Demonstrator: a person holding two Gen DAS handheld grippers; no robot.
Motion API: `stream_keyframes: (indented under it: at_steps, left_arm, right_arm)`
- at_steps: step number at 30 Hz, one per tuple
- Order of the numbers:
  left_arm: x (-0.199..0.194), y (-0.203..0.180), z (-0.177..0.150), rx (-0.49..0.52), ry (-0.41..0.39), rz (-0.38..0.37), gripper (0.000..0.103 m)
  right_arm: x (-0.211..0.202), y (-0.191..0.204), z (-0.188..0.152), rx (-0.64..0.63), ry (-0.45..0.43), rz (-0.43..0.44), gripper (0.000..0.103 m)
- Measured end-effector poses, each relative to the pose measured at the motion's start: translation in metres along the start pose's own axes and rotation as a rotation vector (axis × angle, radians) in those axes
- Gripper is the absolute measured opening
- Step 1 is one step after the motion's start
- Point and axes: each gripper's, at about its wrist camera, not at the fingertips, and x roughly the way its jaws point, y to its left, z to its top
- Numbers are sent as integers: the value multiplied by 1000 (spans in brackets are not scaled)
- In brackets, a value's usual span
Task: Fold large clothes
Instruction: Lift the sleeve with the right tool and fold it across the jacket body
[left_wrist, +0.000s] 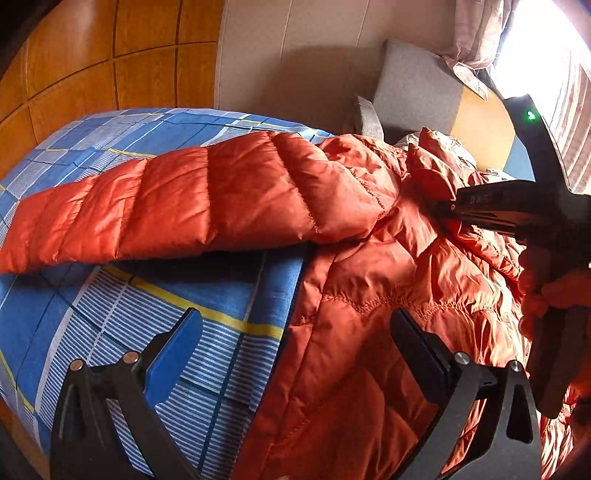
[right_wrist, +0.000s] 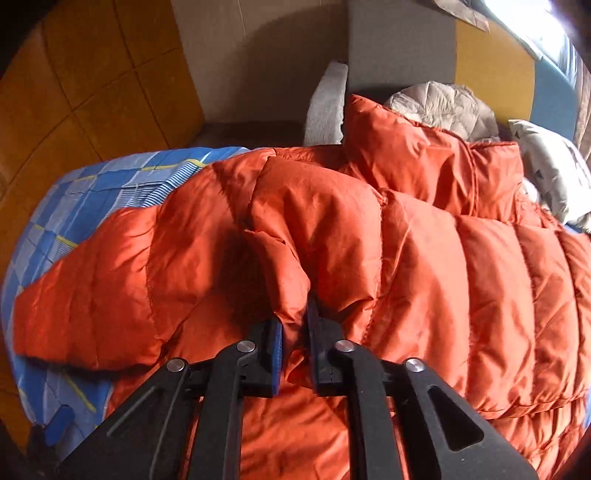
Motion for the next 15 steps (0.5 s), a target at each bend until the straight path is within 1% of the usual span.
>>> stream_keyframes:
  at_steps: [1,2,3,5,7,9,11,13,15]
  left_arm:
    - [0,0,1,4,-1,2,101]
    - [-1,-1,2,6,-4,6,101]
    - [-2,-1,3,5,-8,8,101]
    - [-4,-3,6,2,-18,4,100]
    - [-6,-4,10,-5,-26,-3,100]
    - [-6,-8,15,-9,-29,-20,98]
    - [-7,-15,21,0,-35,-35,95]
    - [-4,-23,27,12,-30,-55,95]
    - [0,-35,35,29,-24,-84,92]
  right_arm:
    - [-1,-2,-1,9,2,36,56]
    - [-4,-4,-1,19,-5,63,66]
    - [-7,-6,-2,23,-19,79,72]
    - [-15,-9,-2,28,-44,98,72]
    - [-21,-17,-4,44,-50,126,73]
    - [-27,-25,-5,61,-61,139,75]
    - [-36,-39,-8,91,-77,153,75]
    - [-45,-56,-10,124,-99,150,75]
    - [-53,-74,-11,153,-122,120,75]
